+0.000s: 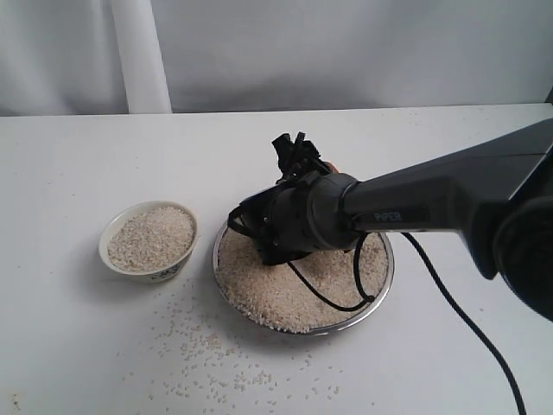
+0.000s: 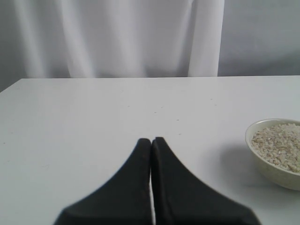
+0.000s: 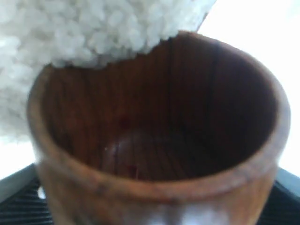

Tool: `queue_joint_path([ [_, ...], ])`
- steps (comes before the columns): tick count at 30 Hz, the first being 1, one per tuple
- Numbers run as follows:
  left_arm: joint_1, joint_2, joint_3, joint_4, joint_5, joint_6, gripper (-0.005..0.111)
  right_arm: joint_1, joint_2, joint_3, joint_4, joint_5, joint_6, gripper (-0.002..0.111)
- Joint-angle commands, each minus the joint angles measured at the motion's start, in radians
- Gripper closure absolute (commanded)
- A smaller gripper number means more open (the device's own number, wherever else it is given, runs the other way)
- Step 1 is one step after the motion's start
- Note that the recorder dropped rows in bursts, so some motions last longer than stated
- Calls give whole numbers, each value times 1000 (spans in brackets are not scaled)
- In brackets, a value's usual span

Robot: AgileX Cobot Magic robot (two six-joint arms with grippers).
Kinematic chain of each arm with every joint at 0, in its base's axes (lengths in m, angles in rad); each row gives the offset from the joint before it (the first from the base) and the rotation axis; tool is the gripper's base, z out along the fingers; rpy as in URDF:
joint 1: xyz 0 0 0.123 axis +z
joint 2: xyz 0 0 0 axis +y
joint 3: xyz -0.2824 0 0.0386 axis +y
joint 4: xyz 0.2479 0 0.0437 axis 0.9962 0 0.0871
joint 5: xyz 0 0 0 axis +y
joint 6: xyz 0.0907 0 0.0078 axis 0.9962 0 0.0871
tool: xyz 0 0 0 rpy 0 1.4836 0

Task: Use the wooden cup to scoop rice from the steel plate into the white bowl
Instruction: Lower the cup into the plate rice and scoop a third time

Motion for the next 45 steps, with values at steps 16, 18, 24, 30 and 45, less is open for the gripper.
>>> queue_joint_path([
  [16, -3, -3, 2, 0, -6, -4, 107, 8, -4, -7, 47, -14, 71, 108],
  [18, -3, -3, 2, 0, -6, -4, 107, 8, -4, -7, 49, -20, 86, 108],
  [24, -3, -3, 2, 0, -6, -4, 107, 8, -4, -7, 54, -10, 92, 108],
  [30, -3, -3, 2, 0, -6, -4, 107, 8, -4, -7, 47, 5, 39, 108],
  [45, -3, -3, 2, 0, -6, -4, 107, 8, -4, -7, 224, -96, -47, 108],
])
